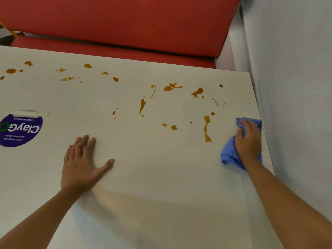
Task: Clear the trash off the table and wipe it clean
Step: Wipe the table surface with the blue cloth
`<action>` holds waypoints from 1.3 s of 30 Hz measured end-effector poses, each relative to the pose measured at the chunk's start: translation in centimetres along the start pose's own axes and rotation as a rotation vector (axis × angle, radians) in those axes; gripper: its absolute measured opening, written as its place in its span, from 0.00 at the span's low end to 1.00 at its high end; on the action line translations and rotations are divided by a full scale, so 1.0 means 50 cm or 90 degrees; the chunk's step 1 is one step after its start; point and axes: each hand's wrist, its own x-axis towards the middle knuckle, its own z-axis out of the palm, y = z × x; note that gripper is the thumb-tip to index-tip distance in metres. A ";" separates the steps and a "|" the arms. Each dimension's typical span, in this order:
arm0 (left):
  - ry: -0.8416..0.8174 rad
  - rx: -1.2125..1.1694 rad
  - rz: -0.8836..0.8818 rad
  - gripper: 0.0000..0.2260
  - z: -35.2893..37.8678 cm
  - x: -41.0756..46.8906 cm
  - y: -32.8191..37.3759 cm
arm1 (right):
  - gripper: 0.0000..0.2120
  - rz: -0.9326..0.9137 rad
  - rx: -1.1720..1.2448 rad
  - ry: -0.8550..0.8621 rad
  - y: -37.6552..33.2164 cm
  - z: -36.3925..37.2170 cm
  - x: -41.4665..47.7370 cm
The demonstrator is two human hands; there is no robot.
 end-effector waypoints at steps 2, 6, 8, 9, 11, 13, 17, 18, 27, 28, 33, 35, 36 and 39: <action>0.001 0.000 -0.003 0.45 0.000 -0.001 0.000 | 0.17 -0.002 -0.013 -0.012 -0.051 0.033 0.001; -0.001 -0.002 -0.002 0.44 0.001 0.000 0.001 | 0.16 -0.025 0.008 -0.032 -0.153 0.082 -0.042; 0.000 -0.006 0.000 0.44 0.000 0.000 0.002 | 0.16 -0.045 0.021 -0.054 -0.176 0.090 -0.068; 0.000 -0.007 0.000 0.44 0.000 0.000 0.001 | 0.16 -0.061 0.032 -0.067 -0.177 0.090 -0.078; 0.000 -0.005 0.000 0.45 -0.001 -0.001 0.001 | 0.15 -0.118 0.051 -0.094 -0.162 0.081 -0.094; 0.000 -0.002 0.000 0.45 -0.002 -0.001 0.002 | 0.16 -0.199 0.062 -0.127 -0.129 0.059 -0.105; -0.001 -0.004 -0.002 0.45 -0.003 -0.001 0.002 | 0.18 -0.271 0.089 -0.145 -0.055 0.008 -0.098; 0.000 -0.003 -0.002 0.45 -0.002 -0.001 0.002 | 0.18 -0.259 0.084 -0.139 -0.044 0.001 -0.091; 0.004 0.008 0.002 0.47 0.003 0.000 0.000 | 0.18 -0.042 0.013 -0.018 -0.120 0.072 -0.027; 0.005 0.010 0.004 0.48 0.004 0.001 -0.001 | 0.18 -0.025 0.006 -0.025 -0.146 0.084 -0.028; 0.002 0.010 0.007 0.48 0.003 0.002 -0.001 | 0.16 -0.077 0.039 -0.076 -0.239 0.120 -0.086; 0.002 0.008 0.009 0.48 0.002 0.001 -0.003 | 0.15 -0.135 0.067 -0.102 -0.241 0.119 -0.112; 0.003 0.008 0.010 0.48 0.002 0.001 -0.004 | 0.15 -0.168 0.077 -0.119 -0.232 0.115 -0.120; -0.001 0.010 0.009 0.45 0.002 0.002 -0.004 | 0.14 -0.230 0.088 -0.173 -0.194 0.088 -0.122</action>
